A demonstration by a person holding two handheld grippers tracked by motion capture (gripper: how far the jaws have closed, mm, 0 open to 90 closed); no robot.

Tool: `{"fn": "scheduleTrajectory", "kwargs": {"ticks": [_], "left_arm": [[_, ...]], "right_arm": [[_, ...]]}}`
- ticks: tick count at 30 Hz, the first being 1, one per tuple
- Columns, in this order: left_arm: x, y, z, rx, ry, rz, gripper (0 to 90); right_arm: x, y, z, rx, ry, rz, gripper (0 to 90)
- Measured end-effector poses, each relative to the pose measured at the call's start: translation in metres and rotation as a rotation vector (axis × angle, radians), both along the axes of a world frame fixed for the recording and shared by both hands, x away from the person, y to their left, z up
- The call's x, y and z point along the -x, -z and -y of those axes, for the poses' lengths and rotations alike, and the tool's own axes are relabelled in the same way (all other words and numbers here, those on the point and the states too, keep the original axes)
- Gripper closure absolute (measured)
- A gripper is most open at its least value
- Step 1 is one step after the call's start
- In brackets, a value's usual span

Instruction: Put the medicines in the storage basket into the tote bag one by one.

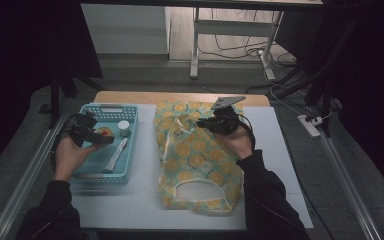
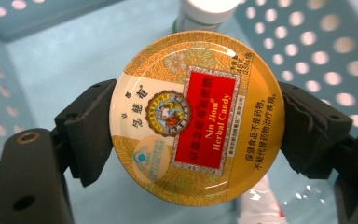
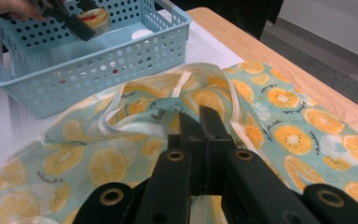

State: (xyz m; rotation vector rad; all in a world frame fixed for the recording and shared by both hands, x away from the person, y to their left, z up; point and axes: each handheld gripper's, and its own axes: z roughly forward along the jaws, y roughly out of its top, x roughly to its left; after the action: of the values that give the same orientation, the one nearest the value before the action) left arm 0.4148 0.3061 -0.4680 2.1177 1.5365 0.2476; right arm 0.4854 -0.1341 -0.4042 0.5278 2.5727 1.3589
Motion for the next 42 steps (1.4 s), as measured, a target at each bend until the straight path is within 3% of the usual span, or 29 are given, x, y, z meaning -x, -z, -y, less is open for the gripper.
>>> {"fn": "scheduleTrajectory", "kwargs": {"ticks": [5, 13, 19, 35, 42], "left_arm": [[0.006, -0.007, 0.006, 0.036, 0.041, 0.028, 20.7], [0.018, -0.017, 0.019, 0.027, 0.090, 0.062, 20.7], [0.028, -0.024, 0.028, 0.050, 0.132, 0.091, 20.6], [0.049, -0.042, 0.062, 0.094, 0.249, 0.126, 20.7], [0.056, -0.045, 0.083, 0.091, 0.301, 0.133, 20.7]], "right_arm": [[0.000, 0.001, -0.001, 0.001, -0.002, 0.001, 90.0], [0.000, 0.001, -0.001, 0.001, -0.003, 0.002, 90.0], [0.000, 0.002, -0.003, 0.007, -0.003, 0.004, 90.0], [0.000, 0.004, -0.003, 0.009, 0.000, 0.003, 90.0], [0.000, 0.005, -0.004, 0.010, -0.002, 0.003, 90.0]]}}
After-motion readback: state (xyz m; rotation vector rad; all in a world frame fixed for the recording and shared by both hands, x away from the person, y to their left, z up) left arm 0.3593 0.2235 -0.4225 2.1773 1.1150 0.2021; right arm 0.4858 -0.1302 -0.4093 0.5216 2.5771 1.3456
